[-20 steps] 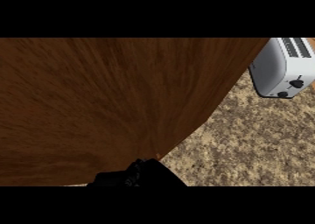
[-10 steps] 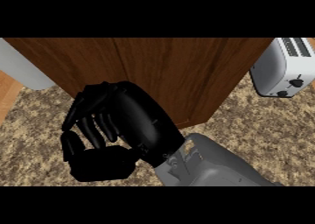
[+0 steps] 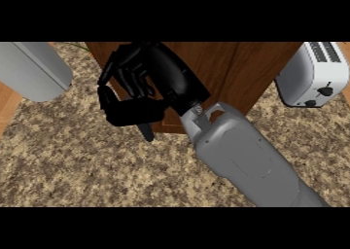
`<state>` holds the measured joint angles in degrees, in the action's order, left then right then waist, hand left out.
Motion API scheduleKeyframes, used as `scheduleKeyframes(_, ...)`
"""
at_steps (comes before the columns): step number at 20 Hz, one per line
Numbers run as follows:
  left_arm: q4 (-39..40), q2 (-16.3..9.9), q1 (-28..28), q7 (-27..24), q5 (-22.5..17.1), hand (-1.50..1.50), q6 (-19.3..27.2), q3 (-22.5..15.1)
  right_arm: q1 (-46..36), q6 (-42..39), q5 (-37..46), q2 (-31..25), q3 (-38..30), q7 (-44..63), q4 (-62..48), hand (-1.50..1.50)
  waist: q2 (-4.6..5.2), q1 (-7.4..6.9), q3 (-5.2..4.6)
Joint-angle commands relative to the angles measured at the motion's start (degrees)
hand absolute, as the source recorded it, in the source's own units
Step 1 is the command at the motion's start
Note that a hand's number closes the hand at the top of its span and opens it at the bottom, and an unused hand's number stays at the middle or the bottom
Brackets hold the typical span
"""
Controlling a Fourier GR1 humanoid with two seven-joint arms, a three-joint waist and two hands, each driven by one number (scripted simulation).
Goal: Pick up the wine, place it into the cabinet and close the cabinet
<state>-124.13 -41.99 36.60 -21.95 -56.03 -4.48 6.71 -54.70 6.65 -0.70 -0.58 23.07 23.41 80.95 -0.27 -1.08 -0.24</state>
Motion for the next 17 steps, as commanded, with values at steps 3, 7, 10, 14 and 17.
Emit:
scheduleKeyframes(3, -0.8, 2.1, -3.9, 3.3, 2.8, -1.5, 2.9, -4.8, -3.7, -3.5, -0.2, -3.7, -7.7, -6.6, -10.8, 1.5, 0.77, 0.17, 0.23)
scheduleKeyframes(7, 0.8, 4.1, -8.5, 3.2, 4.8, -1.5, 6.3, -7.2, -3.2, -6.3, -1.5, -6.9, -9.5, -8.8, -12.5, 1.5, 1.13, 0.95, 0.23)
scheduleKeyframes(10, -0.3, 5.4, -8.5, 3.5, 6.8, -1.5, 8.1, -9.6, -0.9, -4.7, 0.7, -6.7, -7.8, -10.9, -13.0, 1.5, 0.97, 0.91, 0.23)
scheduleKeyframes(14, 1.3, 5.1, -12.3, 5.3, 6.2, -1.5, 10.0, -9.5, -2.2, -6.7, -0.7, -8.3, -9.3, -12.2, -14.6, 1.5, 1.46, 1.71, 0.23)
scheduleKeyframes(17, 3.0, 7.4, -13.8, 3.7, 9.5, -1.5, 11.5, -12.1, -2.0, -7.0, -0.6, -8.4, -9.1, -14.3, -15.3, 1.5, 1.41, 1.69, 0.2)
